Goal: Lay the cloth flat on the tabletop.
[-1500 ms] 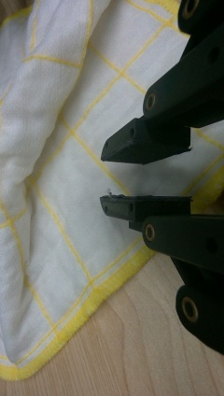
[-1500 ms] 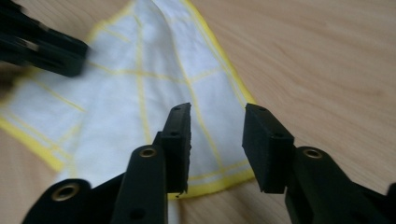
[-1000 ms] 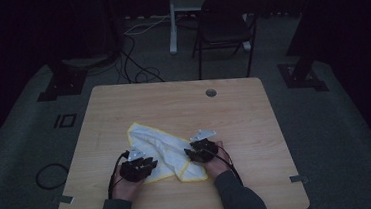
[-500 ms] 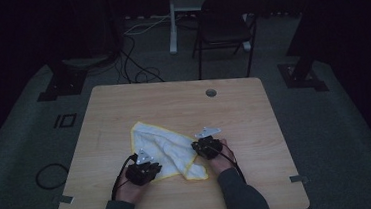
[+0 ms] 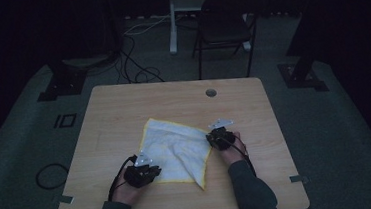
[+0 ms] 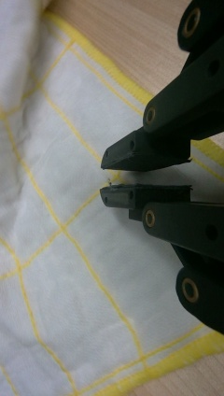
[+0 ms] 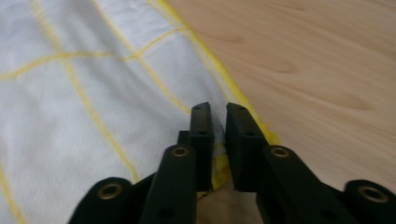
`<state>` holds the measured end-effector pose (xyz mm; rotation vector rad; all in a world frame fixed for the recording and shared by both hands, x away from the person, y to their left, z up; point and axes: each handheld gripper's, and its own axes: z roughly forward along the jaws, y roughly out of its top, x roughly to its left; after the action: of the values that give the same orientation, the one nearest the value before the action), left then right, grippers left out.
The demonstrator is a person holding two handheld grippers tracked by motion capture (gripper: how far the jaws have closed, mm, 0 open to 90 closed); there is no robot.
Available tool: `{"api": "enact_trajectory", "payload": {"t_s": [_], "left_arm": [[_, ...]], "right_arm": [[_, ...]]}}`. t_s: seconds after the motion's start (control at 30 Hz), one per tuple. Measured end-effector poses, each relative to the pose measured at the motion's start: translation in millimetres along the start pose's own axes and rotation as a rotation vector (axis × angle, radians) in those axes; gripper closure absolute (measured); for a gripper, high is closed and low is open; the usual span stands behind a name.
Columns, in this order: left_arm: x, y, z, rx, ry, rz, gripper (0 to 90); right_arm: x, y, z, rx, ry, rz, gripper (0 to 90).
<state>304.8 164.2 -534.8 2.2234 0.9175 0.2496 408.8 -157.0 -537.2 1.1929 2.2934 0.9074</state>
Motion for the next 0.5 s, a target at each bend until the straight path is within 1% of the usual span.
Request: {"api": "enact_trajectory", "payload": {"t_s": [0.07, 0.1, 0.13, 0.17, 0.2, 0.23, 0.33, 0.4, 0.47, 0.5], "left_arm": [[-1.1, 0.3, 0.6, -0.002, -0.012, 0.006, 80.8], [-2.1, 0.5, 1.0, -0.003, -0.013, 0.007, 80.6], [-3.1, 0.9, 1.3, -0.003, -0.013, 0.010, 79.7], [-3.1, 0.9, 1.3, -0.003, -0.013, 0.010, 78.7], [-4.4, 1.4, 1.8, -0.005, -0.014, 0.013, 78.7], [-6.6, 2.4, 3.1, -0.006, -0.019, 0.022, 78.0], [-9.2, 3.3, 4.1, 0.000, -0.030, 0.032, 77.9], [-10.2, 3.5, 4.7, -0.002, -0.033, 0.031, 77.9], [-10.7, 3.6, 5.1, -0.004, -0.035, 0.028, 77.6], [-10.7, 3.7, 5.4, -0.004, -0.039, 0.027, 77.5]], "right_arm": [[-6.8, 1.4, 0.5, 0.010, -0.035, 0.003, 77.6], [-10.7, 2.7, -0.3, 0.019, -0.057, 0.007, 74.4], [-12.0, 3.2, -2.4, 0.014, -0.061, 0.016, 72.8], [-11.9, 3.8, -5.8, 0.002, -0.052, 0.028, 71.3], [-11.9, 3.8, -5.8, 0.002, -0.052, 0.028, 71.3], [-8.3, 4.8, -14.7, -0.028, -0.019, 0.042, 68.2], [4.9, 3.7, -28.3, -0.057, 0.041, 0.039, 63.2], [15.3, -0.5, -34.5, -0.059, 0.095, 0.038, 58.7], [26.0, -7.9, -38.8, -0.059, 0.130, 0.037, 56.3], [31.0, -12.0, -39.6, -0.050, 0.145, 0.030, 55.0]]}}
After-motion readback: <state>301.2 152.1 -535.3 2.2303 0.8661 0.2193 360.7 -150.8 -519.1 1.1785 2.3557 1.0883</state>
